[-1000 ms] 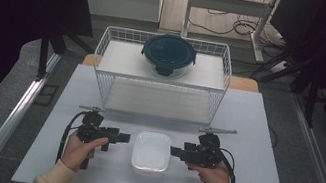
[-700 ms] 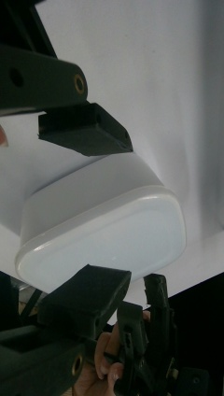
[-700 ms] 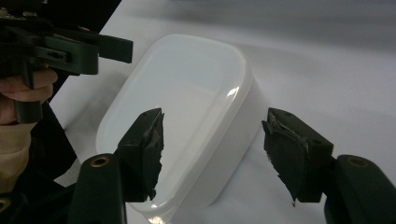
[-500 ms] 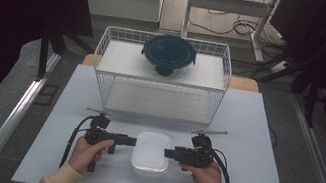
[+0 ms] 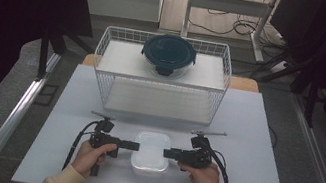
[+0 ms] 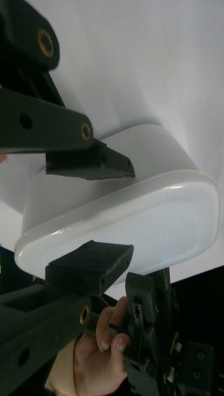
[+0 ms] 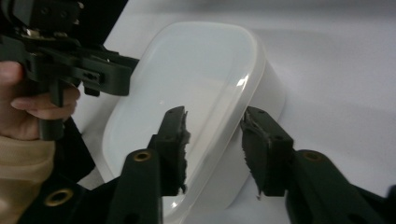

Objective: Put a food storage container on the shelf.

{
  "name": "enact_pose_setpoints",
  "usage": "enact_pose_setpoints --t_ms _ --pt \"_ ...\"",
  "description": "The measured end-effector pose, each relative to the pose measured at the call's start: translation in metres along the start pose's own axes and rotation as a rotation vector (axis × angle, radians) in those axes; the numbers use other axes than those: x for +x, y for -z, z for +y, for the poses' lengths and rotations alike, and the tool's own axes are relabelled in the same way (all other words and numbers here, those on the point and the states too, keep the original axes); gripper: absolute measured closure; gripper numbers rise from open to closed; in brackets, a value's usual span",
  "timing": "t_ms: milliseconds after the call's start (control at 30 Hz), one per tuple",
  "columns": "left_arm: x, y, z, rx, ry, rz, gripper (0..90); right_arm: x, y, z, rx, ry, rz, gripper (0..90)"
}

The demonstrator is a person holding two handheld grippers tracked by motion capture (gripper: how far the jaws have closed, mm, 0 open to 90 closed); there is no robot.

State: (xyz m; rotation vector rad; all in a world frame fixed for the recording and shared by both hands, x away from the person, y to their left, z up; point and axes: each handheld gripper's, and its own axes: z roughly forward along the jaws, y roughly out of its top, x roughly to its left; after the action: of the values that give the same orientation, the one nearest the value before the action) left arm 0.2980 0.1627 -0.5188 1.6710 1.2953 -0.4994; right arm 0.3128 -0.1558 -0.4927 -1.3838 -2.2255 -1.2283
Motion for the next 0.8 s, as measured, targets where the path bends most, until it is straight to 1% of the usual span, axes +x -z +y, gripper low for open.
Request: enact_pose_setpoints --t_ms 67,100,133,233,333,433,467,500,533,600,633,667,700,800 --pt "-0.001 0.000 -0.001 -0.008 0.004 0.006 60.5 -0.001 0.000 -0.001 -0.002 -0.013 0.001 62.0" --pt "-0.002 0.003 -0.002 -0.027 0.003 0.010 62.2 -0.001 0.001 -0.001 -0.006 -0.023 0.006 62.8" --pt "-0.003 0.005 -0.002 -0.036 0.003 0.010 67.7 -0.002 0.002 -0.002 -0.010 -0.037 0.020 64.9" --pt "-0.005 0.010 -0.002 -0.051 -0.002 -0.008 71.7 -0.002 0.007 -0.003 -0.031 -0.047 0.050 69.0" --pt "-0.008 0.013 -0.004 -0.067 -0.008 -0.016 74.5 0.002 0.012 -0.003 -0.043 -0.021 0.042 71.6" --pt "-0.011 0.016 -0.006 -0.080 -0.013 -0.024 76.8 0.006 0.016 -0.003 -0.048 -0.009 0.045 74.1" --pt "-0.011 0.017 -0.006 -0.079 -0.020 -0.025 77.6 0.006 0.017 -0.003 -0.050 -0.002 0.045 74.8" --pt "-0.013 0.018 -0.007 -0.088 -0.026 -0.027 78.5 0.007 0.017 -0.003 -0.052 0.001 0.044 75.7" --pt "-0.015 0.019 -0.007 -0.090 -0.037 -0.024 79.5 0.008 0.019 -0.003 -0.054 0.006 0.042 77.0" --pt "-0.021 0.020 -0.008 -0.095 -0.074 0.000 79.2 0.009 0.021 -0.003 -0.059 0.023 0.040 79.1" --pt "-0.025 0.021 -0.008 -0.098 -0.091 0.023 78.9 0.010 0.022 -0.003 -0.060 0.030 0.041 79.3" --pt "-0.027 0.022 -0.008 -0.100 -0.100 0.034 78.9 0.012 0.023 -0.003 -0.062 0.045 0.036 79.3" --pt "-0.028 0.022 -0.008 -0.105 -0.106 0.038 78.8 0.014 0.024 -0.003 -0.063 0.052 0.032 79.3" --pt "-0.031 0.025 -0.009 -0.116 -0.110 0.028 78.8 0.018 0.027 -0.002 -0.069 0.069 0.034 79.4"
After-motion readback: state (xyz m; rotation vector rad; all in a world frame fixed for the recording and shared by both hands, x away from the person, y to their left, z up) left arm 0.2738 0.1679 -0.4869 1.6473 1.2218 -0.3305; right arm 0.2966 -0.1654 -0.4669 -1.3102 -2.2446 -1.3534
